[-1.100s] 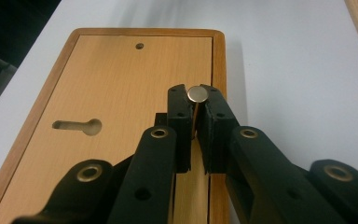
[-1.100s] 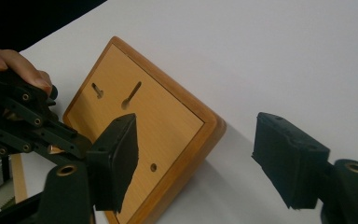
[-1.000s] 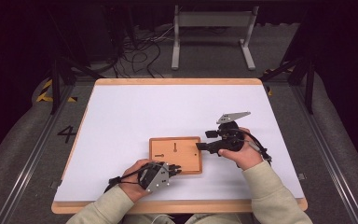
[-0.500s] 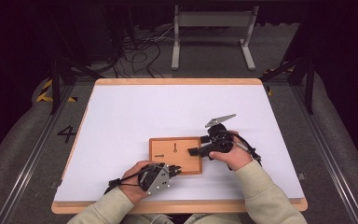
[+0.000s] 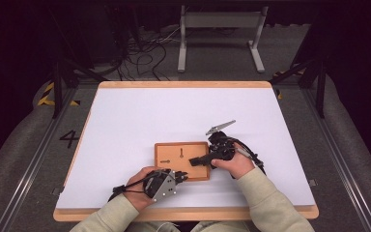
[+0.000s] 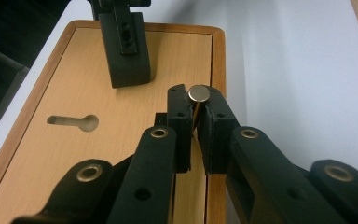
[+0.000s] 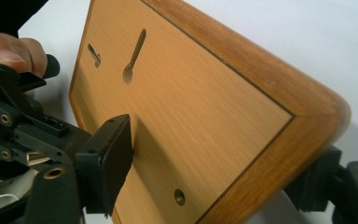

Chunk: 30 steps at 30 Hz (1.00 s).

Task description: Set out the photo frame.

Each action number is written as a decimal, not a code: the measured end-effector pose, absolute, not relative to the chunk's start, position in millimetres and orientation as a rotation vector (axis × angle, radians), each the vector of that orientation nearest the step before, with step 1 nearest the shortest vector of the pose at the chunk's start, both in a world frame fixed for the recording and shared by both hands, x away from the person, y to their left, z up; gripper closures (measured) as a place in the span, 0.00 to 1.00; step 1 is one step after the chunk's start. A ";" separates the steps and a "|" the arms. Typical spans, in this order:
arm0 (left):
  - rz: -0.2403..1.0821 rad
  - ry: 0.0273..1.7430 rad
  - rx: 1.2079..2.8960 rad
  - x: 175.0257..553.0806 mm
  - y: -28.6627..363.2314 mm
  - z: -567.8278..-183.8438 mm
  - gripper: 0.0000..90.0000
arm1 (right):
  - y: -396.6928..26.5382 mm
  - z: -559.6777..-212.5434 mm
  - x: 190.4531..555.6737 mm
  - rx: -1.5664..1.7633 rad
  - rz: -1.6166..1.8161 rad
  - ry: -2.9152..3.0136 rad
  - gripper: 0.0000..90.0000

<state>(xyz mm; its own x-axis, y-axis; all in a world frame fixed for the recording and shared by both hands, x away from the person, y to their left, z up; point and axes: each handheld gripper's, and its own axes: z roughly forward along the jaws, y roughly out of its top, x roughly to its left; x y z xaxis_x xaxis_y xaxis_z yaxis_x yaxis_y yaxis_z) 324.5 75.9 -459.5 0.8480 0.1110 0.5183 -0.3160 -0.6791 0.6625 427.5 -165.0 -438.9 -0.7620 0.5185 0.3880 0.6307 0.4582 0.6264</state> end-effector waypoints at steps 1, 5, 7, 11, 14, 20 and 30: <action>0.686 -0.152 2.220 324.3 75.6 -459.2 0.93 | -165.4 -438.7 427.7 -1.014 -1.190 -2.555 0.31; 0.671 -0.132 2.238 322.0 74.0 -458.6 0.91 | -167.9 -437.4 428.6 -0.995 -1.187 -2.532 0.37; 0.631 -0.118 2.254 322.8 73.7 -457.4 0.85 | -171.3 -434.5 429.0 -0.981 -1.198 -2.507 0.42; 0.540 -0.047 2.245 327.8 82.7 -451.0 0.75 | -174.8 -430.6 428.2 -0.961 -1.213 -2.495 0.47; 0.400 0.063 2.246 332.4 91.8 -446.1 0.61 | -175.4 -428.2 426.4 -0.949 -1.213 -2.501 0.49; 0.248 0.154 2.195 333.7 106.8 -436.2 0.53 | -175.7 -426.1 424.6 -0.937 -1.219 -2.512 0.50; 0.262 0.357 2.018 335.5 147.7 -414.4 0.55 | -174.3 -419.9 417.1 -0.891 -1.235 -2.580 0.52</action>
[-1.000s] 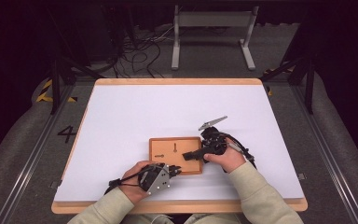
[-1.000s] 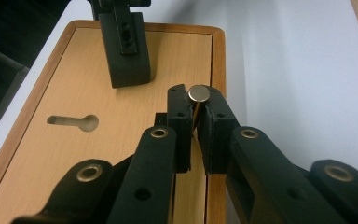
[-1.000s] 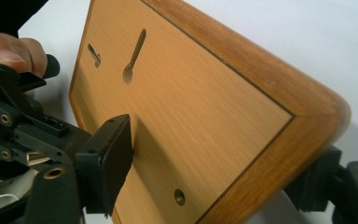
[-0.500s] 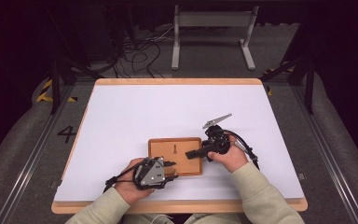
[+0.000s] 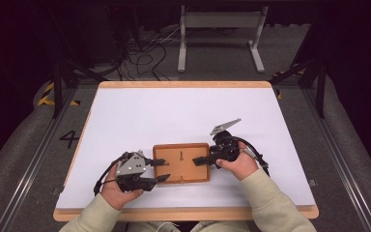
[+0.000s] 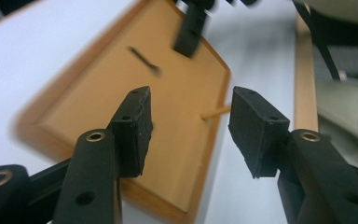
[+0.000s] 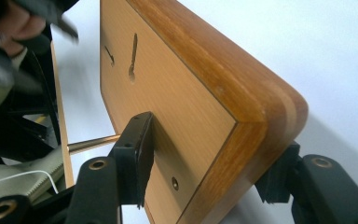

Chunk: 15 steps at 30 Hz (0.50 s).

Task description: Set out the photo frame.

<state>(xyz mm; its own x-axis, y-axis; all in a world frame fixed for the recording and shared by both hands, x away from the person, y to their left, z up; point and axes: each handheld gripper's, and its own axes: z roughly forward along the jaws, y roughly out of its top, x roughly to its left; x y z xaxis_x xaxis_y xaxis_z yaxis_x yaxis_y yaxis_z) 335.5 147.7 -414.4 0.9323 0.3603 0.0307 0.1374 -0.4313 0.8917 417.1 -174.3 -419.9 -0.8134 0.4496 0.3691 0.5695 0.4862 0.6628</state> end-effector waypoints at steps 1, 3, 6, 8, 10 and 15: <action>0.270 0.377 2.001 336.6 151.4 -413.5 0.55 | -174.0 -418.7 415.9 -0.882 -1.232 -2.593 0.52; 0.302 0.421 1.982 338.0 156.6 -412.9 0.53 | -173.0 -416.5 413.7 -0.858 -1.234 -2.624 0.52; 0.361 0.494 1.959 341.2 167.3 -413.9 0.53 | -172.4 -414.1 411.2 -0.828 -1.231 -2.659 0.52; 0.391 0.530 1.944 343.9 172.6 -415.1 0.53 | -171.5 -412.1 408.3 -0.798 -1.220 -2.698 0.52; 0.411 0.566 1.932 346.8 177.1 -416.8 0.53 | -171.2 -409.8 404.9 -0.769 -1.203 -2.736 0.52; 0.434 0.646 1.920 354.8 187.8 -424.4 0.51 | -170.7 -403.9 397.5 -0.700 -1.175 -2.800 0.55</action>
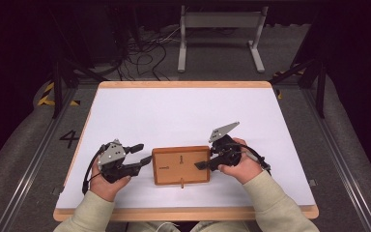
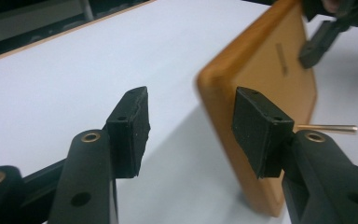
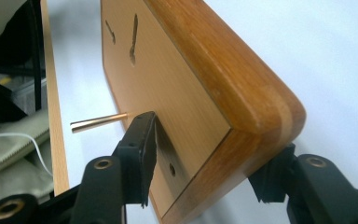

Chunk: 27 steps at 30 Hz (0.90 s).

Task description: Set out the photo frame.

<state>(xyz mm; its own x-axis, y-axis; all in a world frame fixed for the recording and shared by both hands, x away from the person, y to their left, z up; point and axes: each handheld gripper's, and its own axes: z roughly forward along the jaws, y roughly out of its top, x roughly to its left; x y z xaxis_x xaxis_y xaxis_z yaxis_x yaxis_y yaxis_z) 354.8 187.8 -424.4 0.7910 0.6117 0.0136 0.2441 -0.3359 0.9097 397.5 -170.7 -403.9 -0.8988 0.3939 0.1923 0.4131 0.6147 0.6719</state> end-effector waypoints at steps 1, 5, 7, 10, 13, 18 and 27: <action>0.435 0.659 1.924 355.6 189.3 -425.5 0.52 | -170.7 -402.8 395.6 -0.688 -1.168 -2.812 0.56; 0.436 0.691 1.906 360.1 199.0 -429.2 0.52 | -170.6 -398.6 389.5 -0.627 -1.146 -2.860 0.59; 0.440 0.707 1.904 362.3 202.6 -431.6 0.52 | -170.4 -396.3 385.3 -0.583 -1.132 -2.895 0.60; 0.431 0.734 1.901 365.0 206.7 -435.1 0.52 | -170.1 -394.1 380.7 -0.529 -1.119 -2.933 0.62; 0.431 0.753 1.904 368.4 210.4 -438.0 0.52 | -169.7 -391.4 373.6 -0.467 -1.097 -2.977 0.65; 0.421 0.771 1.906 372.4 212.5 -442.4 0.52 | -169.9 -387.3 360.5 -0.375 -1.050 -3.019 0.71; 0.401 0.779 1.912 376.1 213.1 -446.3 0.53 | -169.4 -385.9 343.8 -0.327 -1.034 -3.053 0.71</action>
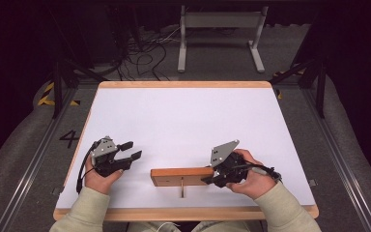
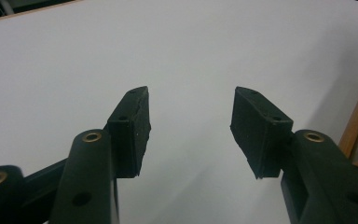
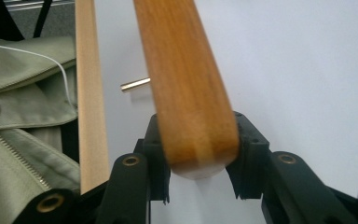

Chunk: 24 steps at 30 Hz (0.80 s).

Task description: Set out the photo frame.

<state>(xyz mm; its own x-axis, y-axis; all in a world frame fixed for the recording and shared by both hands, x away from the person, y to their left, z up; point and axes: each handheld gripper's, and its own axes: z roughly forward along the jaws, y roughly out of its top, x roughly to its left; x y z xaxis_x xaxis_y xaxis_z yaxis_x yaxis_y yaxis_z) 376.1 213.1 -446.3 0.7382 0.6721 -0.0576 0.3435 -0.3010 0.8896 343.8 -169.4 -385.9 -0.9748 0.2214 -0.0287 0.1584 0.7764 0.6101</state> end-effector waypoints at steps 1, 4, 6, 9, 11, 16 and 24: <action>0.401 0.777 1.913 376.7 212.9 -446.9 0.53 | -169.9 -386.2 342.7 0.302 0.972 2.875 0.70; 0.384 0.778 1.922 378.8 212.1 -448.9 0.54 | -169.7 -387.2 338.4 0.281 0.957 2.881 0.67; 0.373 0.780 1.926 380.1 211.8 -450.1 0.55 | -168.8 -388.1 334.8 0.256 0.942 2.884 0.64; 0.381 0.772 1.931 382.1 211.9 -450.7 0.55 | -167.7 -389.4 330.7 0.239 0.927 2.890 0.61; 0.369 0.781 1.927 382.0 211.1 -451.3 0.55 | -167.5 -390.1 329.5 0.244 0.924 2.895 0.59; 0.358 0.778 1.932 384.0 209.4 -452.2 0.55 | -169.0 -392.2 327.2 0.270 0.945 2.917 0.52; 0.344 0.782 1.930 386.0 207.6 -453.1 0.55 | -174.9 -396.5 328.5 0.353 1.002 2.912 0.36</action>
<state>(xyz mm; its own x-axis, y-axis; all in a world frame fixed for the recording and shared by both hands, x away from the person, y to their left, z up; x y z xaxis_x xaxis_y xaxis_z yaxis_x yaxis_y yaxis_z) 386.0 207.6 -453.1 0.7518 0.6530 -0.0922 0.3734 -0.3062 0.8757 328.5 -174.9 -396.5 -0.9733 0.2271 0.0347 0.2003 0.7651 0.6120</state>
